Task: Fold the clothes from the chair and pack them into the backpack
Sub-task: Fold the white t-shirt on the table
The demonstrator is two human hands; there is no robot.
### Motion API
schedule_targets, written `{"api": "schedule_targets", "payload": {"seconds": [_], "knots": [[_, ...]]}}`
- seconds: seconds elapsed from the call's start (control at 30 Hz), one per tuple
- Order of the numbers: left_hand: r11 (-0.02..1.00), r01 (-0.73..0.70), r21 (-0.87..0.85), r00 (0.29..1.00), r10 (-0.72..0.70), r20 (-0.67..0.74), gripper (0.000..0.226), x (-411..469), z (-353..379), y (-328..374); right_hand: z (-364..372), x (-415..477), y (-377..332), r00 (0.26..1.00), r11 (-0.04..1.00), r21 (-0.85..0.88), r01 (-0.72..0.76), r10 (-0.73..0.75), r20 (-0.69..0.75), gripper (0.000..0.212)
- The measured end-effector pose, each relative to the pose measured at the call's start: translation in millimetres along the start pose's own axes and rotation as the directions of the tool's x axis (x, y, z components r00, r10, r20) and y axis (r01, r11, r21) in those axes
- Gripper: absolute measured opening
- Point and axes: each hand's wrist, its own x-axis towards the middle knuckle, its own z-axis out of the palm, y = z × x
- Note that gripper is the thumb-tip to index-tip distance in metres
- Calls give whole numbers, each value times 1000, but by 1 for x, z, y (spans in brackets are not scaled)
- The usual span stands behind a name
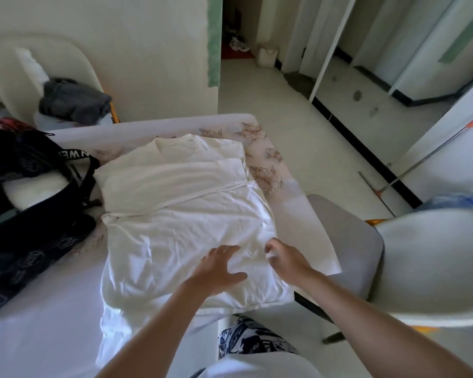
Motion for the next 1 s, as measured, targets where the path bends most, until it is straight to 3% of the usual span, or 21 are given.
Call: {"api": "schedule_targets", "payload": {"seconds": [0.07,0.17,0.3,0.43,0.53,0.6,0.67,0.73,0.83,1.0], "knots": [[994,-2,-106,1000,5,26,90,-7,0,8,-7,0,-21,999,986,155,54,-54,-9,18],[966,-8,-259,1000,3,-16,87,-11,-6,21,-21,5,-55,993,956,271,113,-114,-12,38],[861,48,-507,980,-139,-143,49,0,-25,27,-37,11,-80,960,956,94,277,-280,20,43],[809,51,-586,968,-183,-169,40,10,-48,24,-44,37,-94,917,919,-73,386,-392,-81,16],[825,53,-563,969,-178,-170,67,13,-63,17,-55,63,-119,911,938,-16,347,-342,-229,7],[908,119,-401,981,-170,-95,84,19,-72,6,-67,77,-142,927,951,54,303,-281,-248,9],[961,181,-208,980,-194,-43,74,27,-84,-9,-77,95,-159,945,963,42,266,-252,-210,12],[971,216,-105,970,-225,-90,50,36,-104,-24,-81,115,-169,952,966,40,254,-242,-187,16],[968,240,-68,953,-249,-172,25,55,-153,-47,-88,153,-171,958,977,117,176,-143,-247,19],[978,201,-56,937,-208,-282,23,114,-242,-65,-107,220,-174,963,922,387,-16,119,-242,23]]}}
